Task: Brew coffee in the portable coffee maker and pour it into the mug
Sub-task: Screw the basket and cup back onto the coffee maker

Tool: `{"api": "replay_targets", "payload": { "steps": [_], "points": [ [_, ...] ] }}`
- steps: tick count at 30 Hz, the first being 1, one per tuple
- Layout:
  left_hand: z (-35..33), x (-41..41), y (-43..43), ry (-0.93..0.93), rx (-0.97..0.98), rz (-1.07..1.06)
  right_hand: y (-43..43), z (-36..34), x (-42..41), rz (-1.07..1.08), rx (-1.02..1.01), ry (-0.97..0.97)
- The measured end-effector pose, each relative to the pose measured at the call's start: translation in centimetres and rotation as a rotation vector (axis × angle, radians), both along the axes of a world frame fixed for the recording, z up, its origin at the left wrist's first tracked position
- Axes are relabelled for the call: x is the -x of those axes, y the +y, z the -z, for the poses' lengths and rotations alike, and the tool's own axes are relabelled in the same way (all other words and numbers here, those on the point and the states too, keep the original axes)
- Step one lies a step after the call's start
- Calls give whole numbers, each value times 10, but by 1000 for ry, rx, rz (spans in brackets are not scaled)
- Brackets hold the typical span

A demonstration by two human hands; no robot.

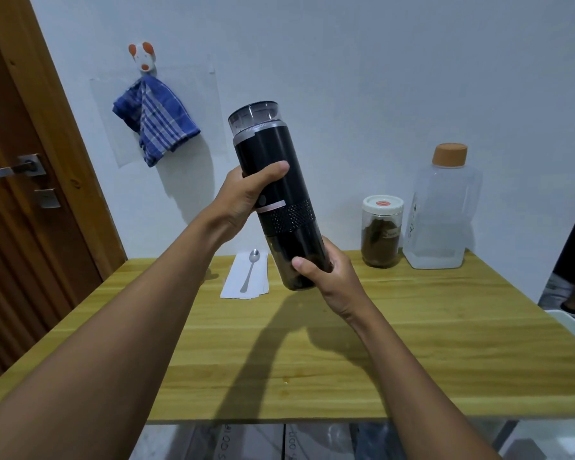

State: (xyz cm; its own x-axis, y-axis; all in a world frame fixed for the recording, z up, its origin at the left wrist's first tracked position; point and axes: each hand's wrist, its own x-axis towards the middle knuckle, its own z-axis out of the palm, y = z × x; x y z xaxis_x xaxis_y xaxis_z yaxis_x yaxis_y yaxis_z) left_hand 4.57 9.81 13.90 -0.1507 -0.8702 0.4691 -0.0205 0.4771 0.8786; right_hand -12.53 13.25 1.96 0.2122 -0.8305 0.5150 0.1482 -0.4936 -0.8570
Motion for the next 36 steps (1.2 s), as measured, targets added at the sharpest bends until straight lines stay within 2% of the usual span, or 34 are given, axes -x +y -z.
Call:
{"api": "replay_targets", "payload": {
  "steps": [16,22,26,36],
  "points": [
    [6,14,1,38,25,-125,-4,9,-6,171,77,79],
    [11,18,4,-8,8,-188,-9,10,0,105,-56,154],
    [21,21,6,-73,-6,-190,-12,16,1,135,-125,221],
    [43,31,1,-13,-48,-194,-20,32,8,227,-110,342]
  ]
}}
